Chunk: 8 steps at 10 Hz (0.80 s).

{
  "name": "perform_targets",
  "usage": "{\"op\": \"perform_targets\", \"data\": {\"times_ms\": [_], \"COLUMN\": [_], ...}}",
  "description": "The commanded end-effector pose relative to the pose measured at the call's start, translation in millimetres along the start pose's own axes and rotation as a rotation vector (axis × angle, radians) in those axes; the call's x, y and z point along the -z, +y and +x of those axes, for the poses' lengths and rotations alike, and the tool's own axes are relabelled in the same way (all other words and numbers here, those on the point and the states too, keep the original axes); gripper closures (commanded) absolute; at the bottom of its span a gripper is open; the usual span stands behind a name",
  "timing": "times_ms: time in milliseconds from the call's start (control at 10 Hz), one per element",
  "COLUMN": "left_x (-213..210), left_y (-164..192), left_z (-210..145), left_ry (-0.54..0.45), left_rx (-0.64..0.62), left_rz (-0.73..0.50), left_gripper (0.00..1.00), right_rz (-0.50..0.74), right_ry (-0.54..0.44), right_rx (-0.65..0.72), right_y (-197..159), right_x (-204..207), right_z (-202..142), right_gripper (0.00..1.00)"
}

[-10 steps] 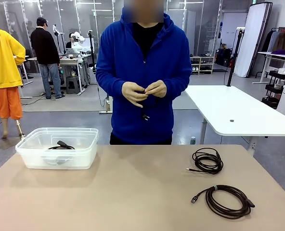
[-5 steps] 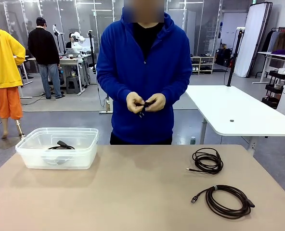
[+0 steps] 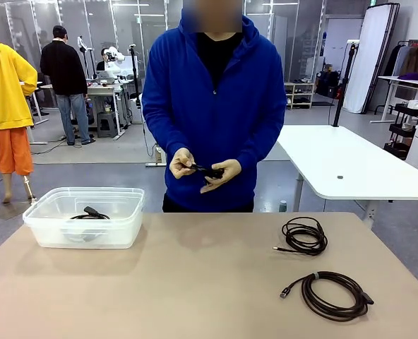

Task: Organize and store the cables.
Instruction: Place the Power Cable into the Organizing box.

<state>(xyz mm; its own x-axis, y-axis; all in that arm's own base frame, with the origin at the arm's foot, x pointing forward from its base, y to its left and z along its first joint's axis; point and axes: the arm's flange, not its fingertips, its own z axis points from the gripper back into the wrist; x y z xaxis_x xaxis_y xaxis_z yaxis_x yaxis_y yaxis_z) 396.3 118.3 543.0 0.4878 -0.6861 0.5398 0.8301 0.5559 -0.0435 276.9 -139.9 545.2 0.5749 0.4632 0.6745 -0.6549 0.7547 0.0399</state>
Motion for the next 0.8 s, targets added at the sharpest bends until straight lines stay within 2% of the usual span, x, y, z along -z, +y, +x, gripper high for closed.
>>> {"op": "perform_targets", "data": {"times_ms": [0,700], "left_x": [0.5,0.5], "left_y": [1.2,1.2], "left_z": [-0.6,-0.6], "left_ry": [-0.021,-0.021], "left_rx": [0.012,0.012], "left_rz": [-0.004,-0.004], "left_gripper": [0.01,0.01], "right_rz": [0.008,0.008], "right_ry": [-0.003,-0.003], "right_rx": [-0.012,-0.012], "right_y": [0.7,0.7], "right_x": [0.0,0.0], "right_z": [-2.1,-2.1], "right_gripper": [0.00,0.00]}}
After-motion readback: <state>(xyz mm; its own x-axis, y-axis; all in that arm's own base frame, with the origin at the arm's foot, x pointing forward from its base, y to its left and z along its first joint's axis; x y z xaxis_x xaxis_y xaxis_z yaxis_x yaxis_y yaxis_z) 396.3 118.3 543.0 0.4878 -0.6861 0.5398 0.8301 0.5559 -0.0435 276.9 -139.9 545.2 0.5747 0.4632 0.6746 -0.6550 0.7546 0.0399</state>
